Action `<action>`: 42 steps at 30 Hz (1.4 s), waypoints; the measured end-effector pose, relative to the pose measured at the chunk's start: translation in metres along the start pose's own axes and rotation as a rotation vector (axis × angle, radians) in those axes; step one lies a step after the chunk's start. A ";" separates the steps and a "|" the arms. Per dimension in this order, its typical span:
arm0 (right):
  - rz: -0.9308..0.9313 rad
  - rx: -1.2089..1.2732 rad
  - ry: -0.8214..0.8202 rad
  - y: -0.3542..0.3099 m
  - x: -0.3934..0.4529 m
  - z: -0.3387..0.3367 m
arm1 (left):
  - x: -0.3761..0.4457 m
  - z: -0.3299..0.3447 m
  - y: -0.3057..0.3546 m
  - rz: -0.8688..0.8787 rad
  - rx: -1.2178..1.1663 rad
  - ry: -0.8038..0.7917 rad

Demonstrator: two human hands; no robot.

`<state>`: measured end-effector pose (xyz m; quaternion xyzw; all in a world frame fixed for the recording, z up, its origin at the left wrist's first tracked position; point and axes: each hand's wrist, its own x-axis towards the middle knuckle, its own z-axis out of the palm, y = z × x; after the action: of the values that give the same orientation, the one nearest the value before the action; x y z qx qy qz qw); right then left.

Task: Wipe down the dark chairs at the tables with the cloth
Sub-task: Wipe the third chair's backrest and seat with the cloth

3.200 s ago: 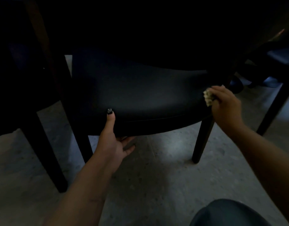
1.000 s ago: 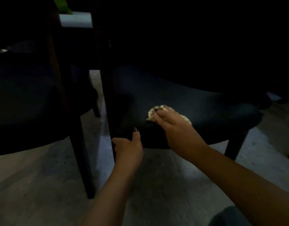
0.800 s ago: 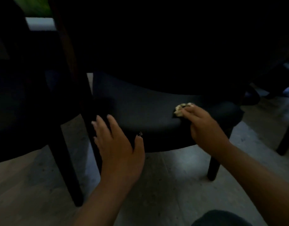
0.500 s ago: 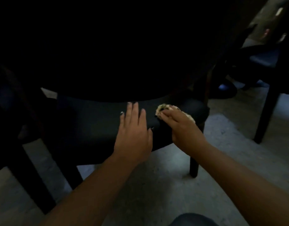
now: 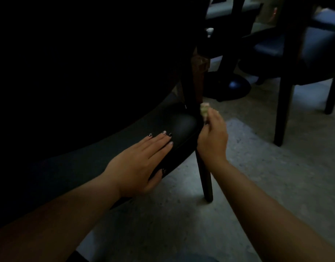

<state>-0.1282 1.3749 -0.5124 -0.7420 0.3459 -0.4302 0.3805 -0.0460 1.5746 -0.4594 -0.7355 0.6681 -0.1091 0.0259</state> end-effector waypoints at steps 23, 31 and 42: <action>-0.415 -0.021 -0.050 -0.016 0.040 0.011 | 0.004 0.011 -0.010 -0.011 -0.113 0.072; -1.368 -1.403 -0.230 -0.069 0.124 0.018 | 0.004 0.012 -0.010 -0.032 -0.137 0.073; -0.293 -0.417 -0.481 -0.055 0.054 0.031 | -0.001 0.002 -0.004 -0.259 -0.113 0.141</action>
<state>-0.0691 1.3634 -0.4551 -0.9256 0.2163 -0.2132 0.2257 -0.0415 1.5757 -0.4612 -0.8064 0.5728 -0.1254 -0.0767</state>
